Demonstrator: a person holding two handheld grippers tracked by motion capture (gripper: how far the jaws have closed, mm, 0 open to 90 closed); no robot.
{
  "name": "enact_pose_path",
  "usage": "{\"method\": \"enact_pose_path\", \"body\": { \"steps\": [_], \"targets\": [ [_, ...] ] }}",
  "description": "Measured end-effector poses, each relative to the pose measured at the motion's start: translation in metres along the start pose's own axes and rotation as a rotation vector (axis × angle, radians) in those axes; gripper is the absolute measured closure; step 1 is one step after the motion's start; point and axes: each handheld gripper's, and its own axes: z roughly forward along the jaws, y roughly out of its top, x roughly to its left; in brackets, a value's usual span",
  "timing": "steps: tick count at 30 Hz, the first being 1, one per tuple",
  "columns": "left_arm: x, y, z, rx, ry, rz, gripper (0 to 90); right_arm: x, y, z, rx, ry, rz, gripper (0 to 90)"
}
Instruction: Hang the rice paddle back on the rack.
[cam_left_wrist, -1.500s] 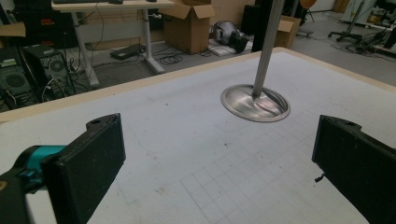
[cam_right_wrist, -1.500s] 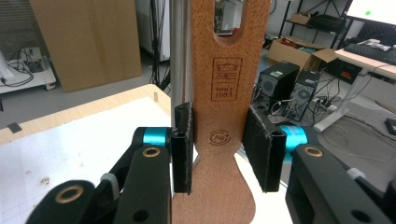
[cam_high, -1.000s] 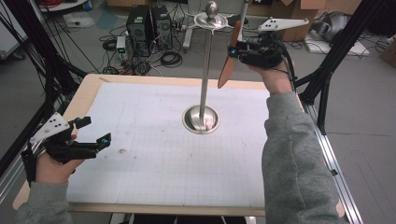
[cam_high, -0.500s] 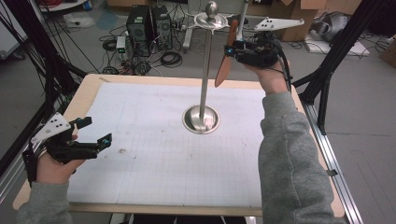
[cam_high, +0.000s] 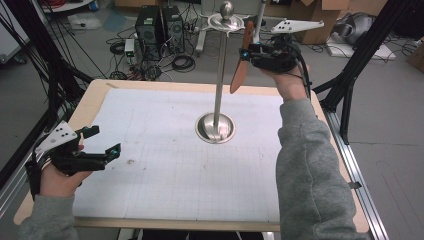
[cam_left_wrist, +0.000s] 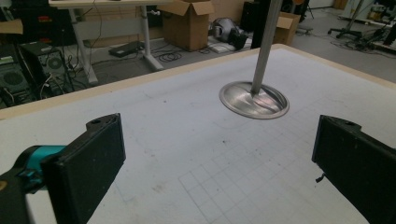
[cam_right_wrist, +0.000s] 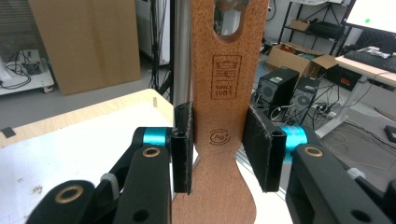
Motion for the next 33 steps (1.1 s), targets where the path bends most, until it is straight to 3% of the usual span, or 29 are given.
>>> {"method": "enact_pose_path", "body": {
  "steps": [13, 25, 33],
  "targets": [
    [0.0005, -0.0006, -0.0003, 0.006, 0.002, 0.002, 3.1, 0.0005, -0.0020, 0.0046, 0.020, 0.001, -0.006, 64.7],
    [0.0004, -0.0010, 0.0006, 0.006, 0.003, 0.000, 3.1, 0.0013, -0.0045, 0.0054, 0.004, -0.009, -0.007, 63.3],
    [-0.0005, -0.0007, 0.0019, 0.007, 0.002, 0.003, 3.0, 0.0020, -0.0080, 0.0030, -0.002, -0.016, 0.005, 47.2]
  ]
}}
